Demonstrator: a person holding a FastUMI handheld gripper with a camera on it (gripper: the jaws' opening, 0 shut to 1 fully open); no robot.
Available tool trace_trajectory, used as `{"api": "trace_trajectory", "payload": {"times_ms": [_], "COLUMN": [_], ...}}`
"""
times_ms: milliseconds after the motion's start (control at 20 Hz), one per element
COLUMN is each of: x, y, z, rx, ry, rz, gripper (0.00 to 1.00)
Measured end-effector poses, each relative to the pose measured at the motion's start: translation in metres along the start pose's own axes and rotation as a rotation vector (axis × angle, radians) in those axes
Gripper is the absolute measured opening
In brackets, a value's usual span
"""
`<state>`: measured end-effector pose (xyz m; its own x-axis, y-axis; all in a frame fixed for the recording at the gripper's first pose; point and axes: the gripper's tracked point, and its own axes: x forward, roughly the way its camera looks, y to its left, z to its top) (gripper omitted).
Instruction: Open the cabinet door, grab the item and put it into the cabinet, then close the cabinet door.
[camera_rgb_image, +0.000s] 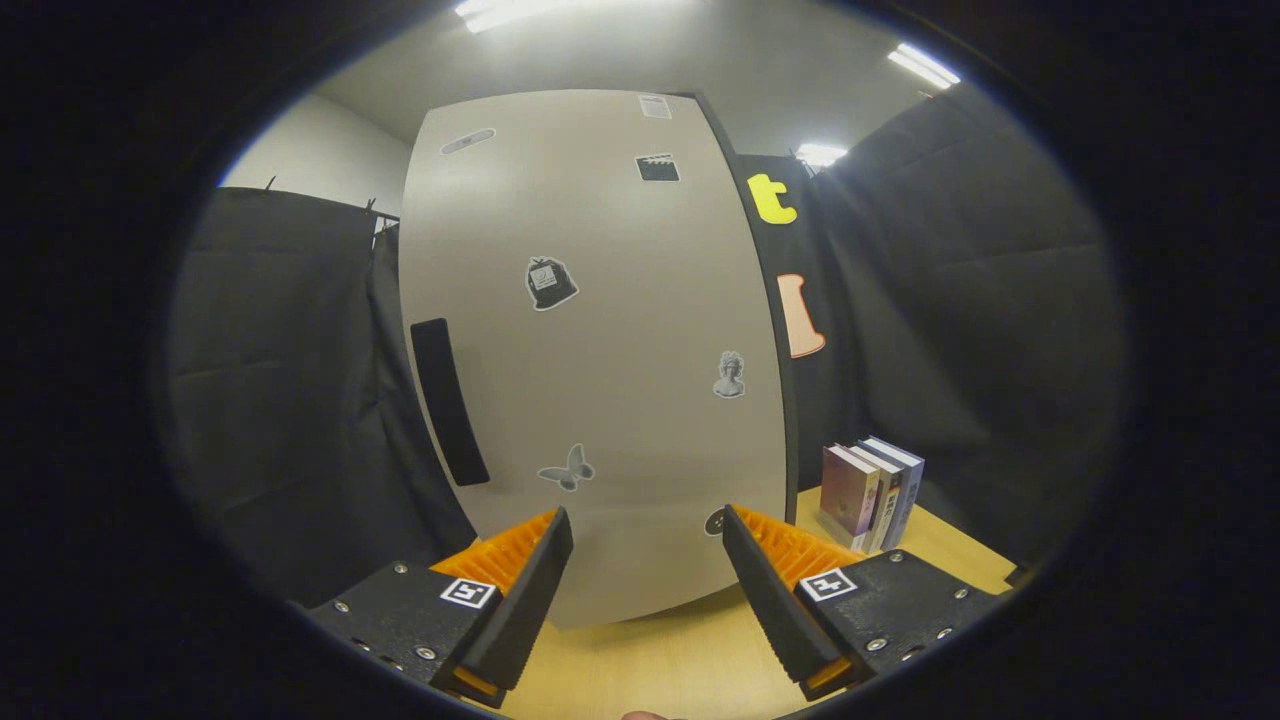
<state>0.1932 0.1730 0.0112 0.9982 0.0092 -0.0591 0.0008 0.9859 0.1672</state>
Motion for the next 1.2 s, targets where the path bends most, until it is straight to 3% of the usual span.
{"api": "trace_trajectory", "payload": {"times_ms": [300,1200], "x": [-0.001,-0.003], "y": [0.002,0.016], "z": [-0.002,0.018], "rx": [-0.060,-0.086], "ry": [-0.024,-0.118], "rz": [0.022,0.086], "gripper": [0.94,0.94]}}
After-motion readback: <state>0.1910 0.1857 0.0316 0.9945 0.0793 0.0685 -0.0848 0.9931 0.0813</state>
